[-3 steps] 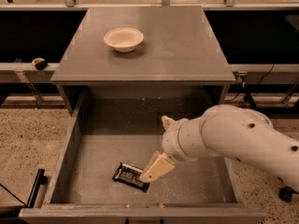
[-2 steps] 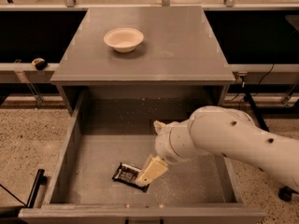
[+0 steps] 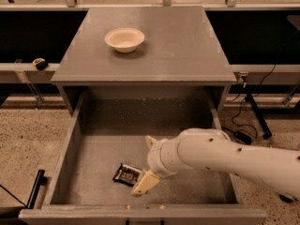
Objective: Pick rxbar chocolate from top drawer and place on counter
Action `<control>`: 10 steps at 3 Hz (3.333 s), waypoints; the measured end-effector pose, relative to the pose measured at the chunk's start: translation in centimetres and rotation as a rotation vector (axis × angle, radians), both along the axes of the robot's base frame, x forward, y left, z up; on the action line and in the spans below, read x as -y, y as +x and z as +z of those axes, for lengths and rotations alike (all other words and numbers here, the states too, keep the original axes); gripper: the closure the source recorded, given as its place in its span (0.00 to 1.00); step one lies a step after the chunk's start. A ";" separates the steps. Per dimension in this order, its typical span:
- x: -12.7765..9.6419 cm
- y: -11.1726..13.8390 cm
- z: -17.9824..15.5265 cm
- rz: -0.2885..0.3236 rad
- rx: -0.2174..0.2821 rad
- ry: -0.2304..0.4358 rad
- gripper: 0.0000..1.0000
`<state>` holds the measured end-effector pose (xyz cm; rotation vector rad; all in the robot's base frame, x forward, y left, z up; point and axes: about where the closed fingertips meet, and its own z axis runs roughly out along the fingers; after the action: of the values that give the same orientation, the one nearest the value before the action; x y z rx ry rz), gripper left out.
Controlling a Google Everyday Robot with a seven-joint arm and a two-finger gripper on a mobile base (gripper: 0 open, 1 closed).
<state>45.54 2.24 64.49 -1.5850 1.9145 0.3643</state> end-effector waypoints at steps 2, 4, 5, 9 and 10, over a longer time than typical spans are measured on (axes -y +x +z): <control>-0.9 1.1 -3.9 -0.003 0.002 0.037 0.23; -1.1 1.0 -4.4 -0.001 -0.008 0.070 0.69; -1.6 1.2 -4.2 -0.008 -0.018 0.143 0.92; 7.3 7.8 14.3 0.057 -0.061 0.282 1.00; 11.4 10.7 18.4 0.012 -0.076 0.306 1.00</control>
Offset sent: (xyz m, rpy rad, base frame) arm 0.0136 0.0072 -0.0607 0.0872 0.0084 -0.0214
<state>56.20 -9.16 82.92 -1.3974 1.8043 0.6956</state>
